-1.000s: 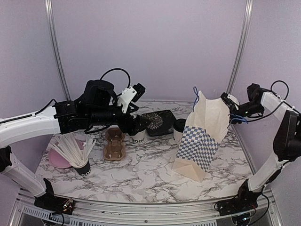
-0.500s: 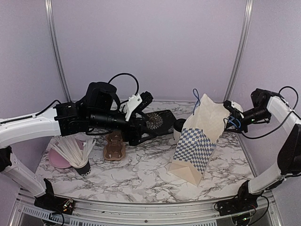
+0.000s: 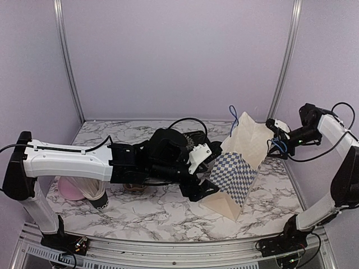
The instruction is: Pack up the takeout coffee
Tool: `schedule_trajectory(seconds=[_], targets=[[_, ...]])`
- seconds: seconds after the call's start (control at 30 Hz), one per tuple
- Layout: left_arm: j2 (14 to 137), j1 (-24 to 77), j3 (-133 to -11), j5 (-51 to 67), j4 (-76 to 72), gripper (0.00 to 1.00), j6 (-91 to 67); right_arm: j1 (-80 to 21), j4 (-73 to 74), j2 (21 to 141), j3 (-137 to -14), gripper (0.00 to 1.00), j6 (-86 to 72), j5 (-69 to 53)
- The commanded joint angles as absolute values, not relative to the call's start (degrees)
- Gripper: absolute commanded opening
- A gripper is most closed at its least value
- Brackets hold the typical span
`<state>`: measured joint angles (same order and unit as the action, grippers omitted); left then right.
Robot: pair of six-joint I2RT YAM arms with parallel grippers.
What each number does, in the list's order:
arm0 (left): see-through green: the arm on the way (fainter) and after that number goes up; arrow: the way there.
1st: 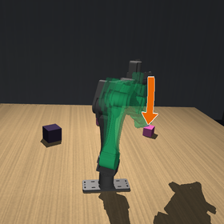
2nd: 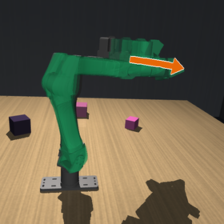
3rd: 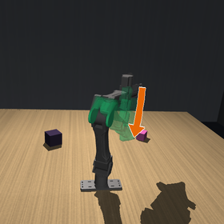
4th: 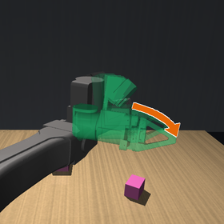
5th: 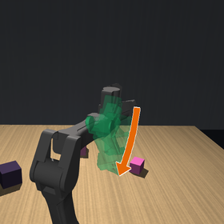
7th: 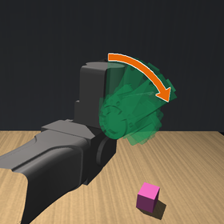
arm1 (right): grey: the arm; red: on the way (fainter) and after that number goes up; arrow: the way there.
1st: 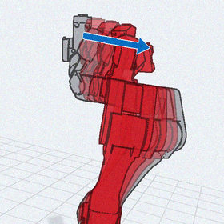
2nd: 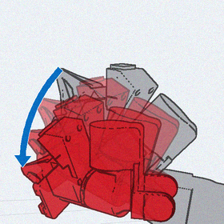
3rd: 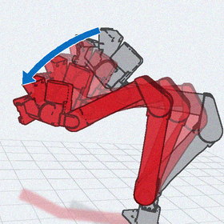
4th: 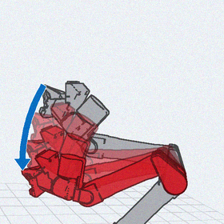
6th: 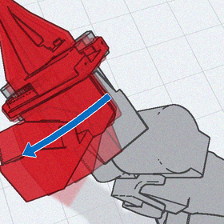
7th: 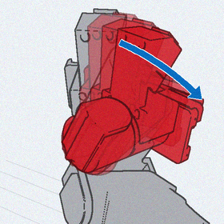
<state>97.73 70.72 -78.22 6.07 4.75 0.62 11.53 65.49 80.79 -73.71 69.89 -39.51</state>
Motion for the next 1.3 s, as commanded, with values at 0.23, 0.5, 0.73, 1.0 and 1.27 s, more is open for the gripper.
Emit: schedule_trajectory(seconds=[0.23, 0.5, 0.73, 1.0, 1.27], targets=[[103.3, 68.85, -83.63, -10.94, -2.61, 0.81, -5.67, 11.16, 75.14, 82.0, -75.59, 0.7, 87.41, -50.27], [102.46, 64.94, -82.93, -14.42, -2.54, 0.79, -6.6, 7.36, 77.68, 72.41, -67.77, 0.68, 87.94, -47.44], [101.52, 62.51, -82.88, -15.95, -1.04, 0.79, -6.5, 4.13, 78.44, 62.67, -63.01, 0.66, 84.03, -47.39], [95.77, 61.02, -84.29, -20.32, 11.94, 0.8, -6.93, 4.14, 78.6, 57.33, -67.12, 0.64, 78.7, -49.59], [90.43, 54.7, -84.82, -22.41, 38.33, 0.66, -17.07, 4.14, 78.56, 59.25, -78.65, 0.66, 72.13, -59.58]])
